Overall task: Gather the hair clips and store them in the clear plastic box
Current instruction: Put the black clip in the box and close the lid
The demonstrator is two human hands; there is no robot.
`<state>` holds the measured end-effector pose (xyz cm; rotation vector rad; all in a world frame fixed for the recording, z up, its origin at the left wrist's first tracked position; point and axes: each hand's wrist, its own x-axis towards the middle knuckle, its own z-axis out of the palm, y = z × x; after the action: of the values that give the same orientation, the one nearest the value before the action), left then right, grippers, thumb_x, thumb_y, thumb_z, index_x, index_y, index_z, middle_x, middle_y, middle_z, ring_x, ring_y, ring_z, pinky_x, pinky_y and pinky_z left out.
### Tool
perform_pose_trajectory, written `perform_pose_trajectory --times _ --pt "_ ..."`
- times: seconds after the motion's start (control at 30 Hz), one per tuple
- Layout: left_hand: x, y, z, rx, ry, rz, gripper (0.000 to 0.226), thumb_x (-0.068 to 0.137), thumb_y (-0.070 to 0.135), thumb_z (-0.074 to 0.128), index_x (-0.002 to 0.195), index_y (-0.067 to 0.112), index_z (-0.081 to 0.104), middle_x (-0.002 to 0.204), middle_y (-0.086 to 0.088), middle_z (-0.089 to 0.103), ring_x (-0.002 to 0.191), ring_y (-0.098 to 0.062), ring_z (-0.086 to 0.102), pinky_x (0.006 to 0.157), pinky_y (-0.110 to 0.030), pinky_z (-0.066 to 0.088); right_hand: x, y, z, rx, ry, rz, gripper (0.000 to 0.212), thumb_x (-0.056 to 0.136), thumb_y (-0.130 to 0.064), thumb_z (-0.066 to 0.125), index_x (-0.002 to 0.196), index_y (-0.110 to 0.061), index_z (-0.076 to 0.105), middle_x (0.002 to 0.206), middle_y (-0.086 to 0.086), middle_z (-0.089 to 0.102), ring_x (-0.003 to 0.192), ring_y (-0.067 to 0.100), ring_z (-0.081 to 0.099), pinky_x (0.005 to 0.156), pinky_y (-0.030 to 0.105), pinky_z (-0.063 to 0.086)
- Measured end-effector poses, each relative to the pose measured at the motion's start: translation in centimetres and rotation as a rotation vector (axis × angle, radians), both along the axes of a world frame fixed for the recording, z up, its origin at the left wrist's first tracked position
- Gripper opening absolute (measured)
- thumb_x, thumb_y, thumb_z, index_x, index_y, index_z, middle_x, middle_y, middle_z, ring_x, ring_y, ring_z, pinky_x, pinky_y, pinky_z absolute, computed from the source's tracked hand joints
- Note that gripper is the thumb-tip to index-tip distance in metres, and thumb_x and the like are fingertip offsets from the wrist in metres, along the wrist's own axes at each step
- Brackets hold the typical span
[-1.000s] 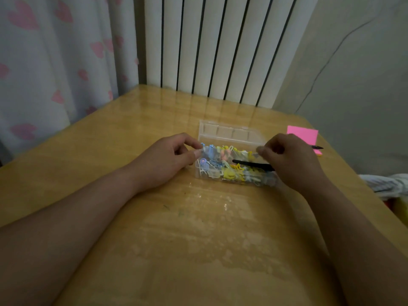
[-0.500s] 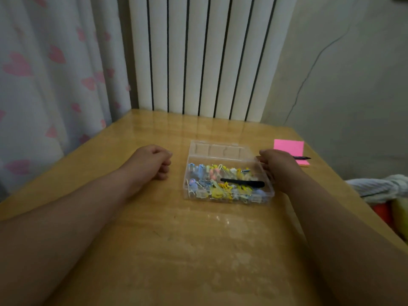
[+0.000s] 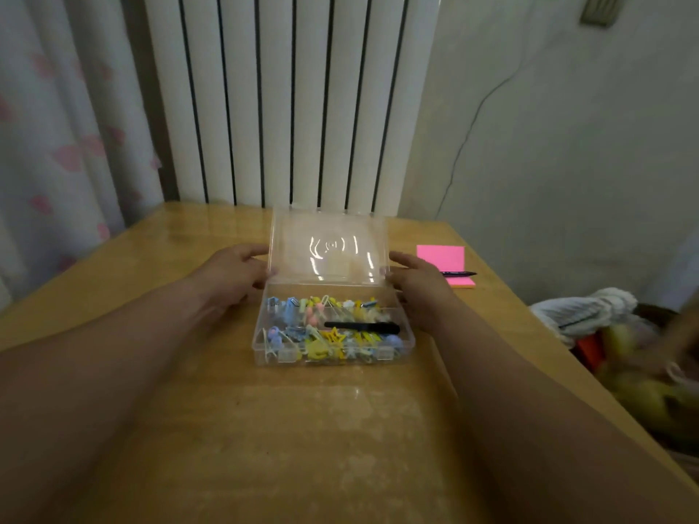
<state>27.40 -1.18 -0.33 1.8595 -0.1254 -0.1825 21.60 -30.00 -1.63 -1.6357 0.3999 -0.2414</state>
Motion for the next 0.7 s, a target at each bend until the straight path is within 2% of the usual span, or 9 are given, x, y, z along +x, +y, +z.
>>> perform_pose_trajectory --times 0.07,0.13,0.2,0.27,0.33,0.4,0.53,0.63,0.7 --pt "-0.4 -0.2 0.5 -0.049 -0.018 0.003 0.041 0.097 0.019 0.070 0.136 0.031 0.066 0.119 -0.002 0.077 0.117 -0.026 0.067 0.088 -0.038 0.047 -1.0 0.3 1.2 0.033 -0.042 0.022 0.039 0.097 0.001 0.057 0.123 -0.025 0.070 0.110 0.008 0.077 0.090 0.022 0.068 0.079 0.038 0.054" --pt "-1.4 -0.2 1.3 -0.128 -0.020 0.000 0.029 0.100 0.023 0.058 0.124 0.030 0.072 0.123 0.000 0.075 0.122 -0.022 0.065 0.099 -0.041 0.045 -2.2 0.2 2.2 0.070 -0.076 -0.008 0.029 0.097 -0.010 0.055 0.113 -0.026 0.074 0.114 0.006 0.078 0.101 0.021 0.067 0.085 0.037 0.048" --pt "-2.9 -0.1 1.9 -0.214 -0.007 -0.019 0.033 0.100 0.032 0.049 0.111 0.025 0.079 0.123 0.004 0.077 0.122 -0.019 0.064 0.107 -0.045 0.042 -3.7 -0.2 2.8 0.129 -0.104 -0.019 0.026 0.097 -0.025 0.054 0.107 -0.019 0.076 0.117 0.007 0.079 0.114 0.025 0.068 0.093 0.041 0.048" --pt "-4.8 0.1 1.8 -0.212 -0.005 -0.040 0.036 0.103 0.038 0.049 0.107 0.020 0.080 0.124 0.004 0.077 0.121 -0.018 0.065 0.106 -0.040 0.043 -5.8 -0.5 2.8 0.092 -0.107 0.003 0.030 0.101 -0.037 0.053 0.105 -0.017 0.076 0.120 0.008 0.077 0.120 0.027 0.067 0.097 0.043 0.048" --pt "-7.1 0.4 0.9 -0.117 -0.044 -0.085 0.030 0.105 0.038 0.057 0.114 0.019 0.078 0.126 0.001 0.074 0.119 -0.019 0.066 0.096 -0.034 0.050 -8.3 -0.5 2.1 -0.106 -0.089 0.069 0.029 0.104 -0.041 0.058 0.102 -0.020 0.078 0.119 0.003 0.076 0.118 0.024 0.066 0.100 0.044 0.050" --pt "-8.7 0.9 -0.8 0.111 -0.168 -0.143 0.026 0.107 0.039 0.058 0.127 0.031 0.071 0.131 0.001 0.069 0.118 -0.019 0.066 0.093 -0.036 0.055 -10.5 -0.5 1.0 -0.392 -0.071 0.161 0.017 0.103 -0.035 0.064 0.109 -0.027 0.078 0.116 -0.003 0.074 0.115 0.020 0.066 0.096 0.038 0.052" --pt "-10.4 1.2 -2.0 0.305 -0.350 -0.147 0.040 0.112 0.043 0.044 0.148 0.035 0.058 0.154 0.004 0.054 0.137 -0.015 0.053 0.100 -0.030 0.043 -12.9 0.2 0.3 -0.702 -0.091 0.164 0.029 0.106 -0.044 0.057 0.132 -0.039 0.069 0.125 -0.013 0.069 0.115 0.008 0.063 0.085 0.018 0.046" --pt "-11.3 1.4 -2.2 0.542 -0.427 -0.189 0.060 0.105 0.066 0.040 0.159 0.039 0.042 0.163 0.008 0.046 0.148 -0.015 0.044 0.118 -0.040 0.038 -14.2 0.9 -0.1 -0.842 -0.047 0.227 0.044 0.101 -0.062 0.055 0.143 -0.049 0.057 0.128 -0.014 0.067 0.116 0.009 0.063 0.093 0.028 0.052" --pt "-11.8 1.9 -2.5 0.751 -0.504 -0.223 0.081 0.095 0.081 0.041 0.164 0.041 0.028 0.165 0.010 0.043 0.148 -0.016 0.044 0.121 -0.045 0.037 -14.8 1.6 -1.0 -1.003 -0.026 0.253 0.060 0.093 -0.068 0.061 0.150 -0.056 0.044 0.130 -0.012 0.067 0.115 0.011 0.064 0.097 0.034 0.054"
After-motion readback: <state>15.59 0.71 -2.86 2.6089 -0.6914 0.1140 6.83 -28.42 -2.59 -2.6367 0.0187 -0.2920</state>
